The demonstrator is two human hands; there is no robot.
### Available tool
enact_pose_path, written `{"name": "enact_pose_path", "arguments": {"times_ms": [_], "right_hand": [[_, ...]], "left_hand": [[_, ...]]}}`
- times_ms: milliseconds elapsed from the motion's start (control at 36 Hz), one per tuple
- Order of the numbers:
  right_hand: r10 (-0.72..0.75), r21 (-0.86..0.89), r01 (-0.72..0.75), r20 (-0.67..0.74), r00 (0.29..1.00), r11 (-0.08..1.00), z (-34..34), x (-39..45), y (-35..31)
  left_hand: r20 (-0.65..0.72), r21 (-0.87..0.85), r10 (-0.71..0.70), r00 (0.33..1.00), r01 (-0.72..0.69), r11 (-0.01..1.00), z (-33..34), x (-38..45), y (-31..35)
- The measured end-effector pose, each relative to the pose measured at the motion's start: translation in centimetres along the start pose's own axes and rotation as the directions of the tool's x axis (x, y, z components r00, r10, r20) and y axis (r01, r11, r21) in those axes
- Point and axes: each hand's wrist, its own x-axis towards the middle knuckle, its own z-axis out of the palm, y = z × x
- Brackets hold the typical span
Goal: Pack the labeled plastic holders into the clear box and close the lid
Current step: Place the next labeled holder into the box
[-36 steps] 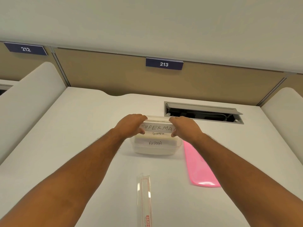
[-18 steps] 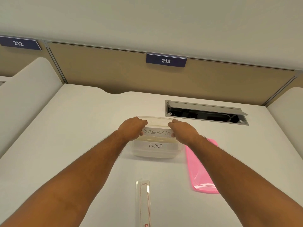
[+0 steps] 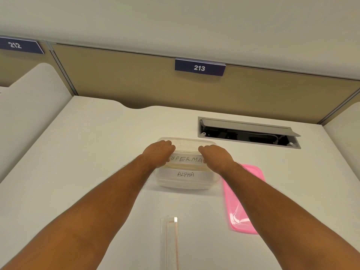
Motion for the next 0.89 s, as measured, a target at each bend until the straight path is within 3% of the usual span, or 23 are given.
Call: {"name": "enact_pose_path", "arguments": {"times_ms": [361, 889], "right_hand": [[0.02, -0.001, -0.02, 0.029, 0.999, 1.0, 0.7, 0.5, -0.4], [0.019, -0.023, -0.018, 0.012, 1.0, 1.0, 2.0, 0.7, -0.4]], "left_hand": [[0.051, 0.166, -0.015, 0.999, 0.007, 0.986, -0.1, 0.8, 0.4], [0.022, 0.215, -0.031, 0.999, 0.026, 0.976, 0.8, 1.2, 0.6]]}}
